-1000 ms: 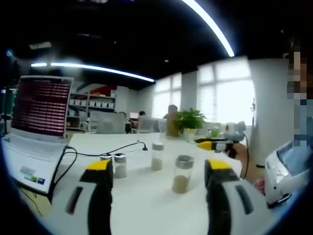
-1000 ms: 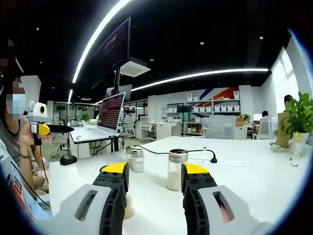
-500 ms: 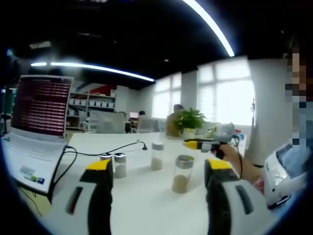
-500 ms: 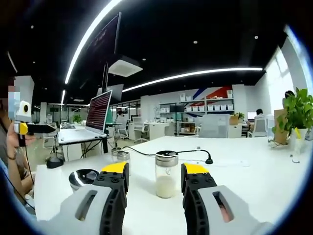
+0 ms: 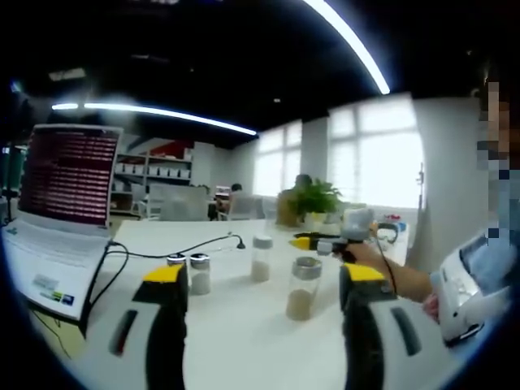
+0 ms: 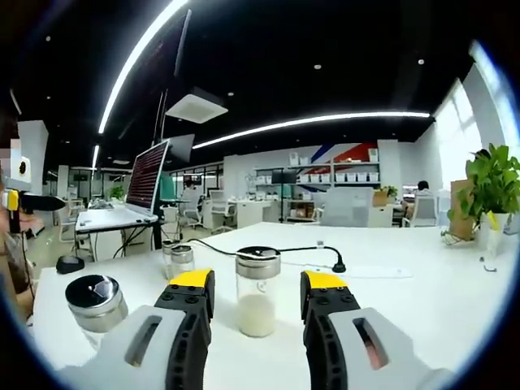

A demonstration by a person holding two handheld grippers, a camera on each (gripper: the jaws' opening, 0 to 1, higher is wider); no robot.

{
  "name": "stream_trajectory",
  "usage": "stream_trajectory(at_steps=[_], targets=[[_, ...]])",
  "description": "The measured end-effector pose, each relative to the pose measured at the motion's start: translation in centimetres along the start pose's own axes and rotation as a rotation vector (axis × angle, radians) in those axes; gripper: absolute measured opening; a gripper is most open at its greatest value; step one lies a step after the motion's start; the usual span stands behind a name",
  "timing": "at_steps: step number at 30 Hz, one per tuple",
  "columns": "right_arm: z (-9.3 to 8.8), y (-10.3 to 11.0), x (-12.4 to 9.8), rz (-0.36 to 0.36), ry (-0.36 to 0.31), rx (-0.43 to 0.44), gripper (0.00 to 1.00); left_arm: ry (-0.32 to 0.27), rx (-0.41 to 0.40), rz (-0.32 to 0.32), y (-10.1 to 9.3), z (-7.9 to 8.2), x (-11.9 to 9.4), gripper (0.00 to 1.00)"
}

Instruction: Rotate the seasoning bottle until the label or dispensing opening points toward the visible target arrow and the bottle remains upright within the marked orientation range

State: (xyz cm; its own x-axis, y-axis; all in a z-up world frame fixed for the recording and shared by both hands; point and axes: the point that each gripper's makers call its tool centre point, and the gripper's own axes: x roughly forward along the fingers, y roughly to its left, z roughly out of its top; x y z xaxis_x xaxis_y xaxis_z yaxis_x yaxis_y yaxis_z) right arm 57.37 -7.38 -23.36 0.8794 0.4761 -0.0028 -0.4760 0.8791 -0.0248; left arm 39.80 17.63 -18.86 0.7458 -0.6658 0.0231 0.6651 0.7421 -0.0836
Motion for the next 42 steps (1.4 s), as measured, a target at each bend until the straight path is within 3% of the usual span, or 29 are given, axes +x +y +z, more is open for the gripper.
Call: stream_trajectory(at_steps=[5, 10, 16, 18, 32, 42], targets=[[-0.3, -0.2, 0.9, -0.02, 0.008, -0.036, 0.43, -0.003, 0.0, -0.005, -0.2, 0.0, -0.1, 0.81], [-0.8, -0.1, 1.5, -0.04, 0.02, -0.018, 0.44, -0.008, 0.004, -0.003, -0.2, 0.1, -0.1, 0.81], [-0.4, 0.2, 2.8, -0.029, 0.004, -0.021, 0.48, -0.002, 0.006, -0.013, -0.5, -0.1, 0.0, 0.81], [-0.7, 0.7, 3.4, 0.002, 0.014, 0.019, 0.48, -0.004, 0.005, -0.011, -0.5, -0.1, -0.1, 0.81], [-1.8, -0.4, 6.9, -0.062, 0.021, 0.028, 0.53, 0.01, -0.001, 0.0, 0.2, -0.5, -0.3, 0.81], [-2.4, -0.5, 8.8, -0.059, 0.05, 0.022, 0.5, 0.008, 0.0, -0.003, 0.0, -0.5, -0.1, 0.81]])
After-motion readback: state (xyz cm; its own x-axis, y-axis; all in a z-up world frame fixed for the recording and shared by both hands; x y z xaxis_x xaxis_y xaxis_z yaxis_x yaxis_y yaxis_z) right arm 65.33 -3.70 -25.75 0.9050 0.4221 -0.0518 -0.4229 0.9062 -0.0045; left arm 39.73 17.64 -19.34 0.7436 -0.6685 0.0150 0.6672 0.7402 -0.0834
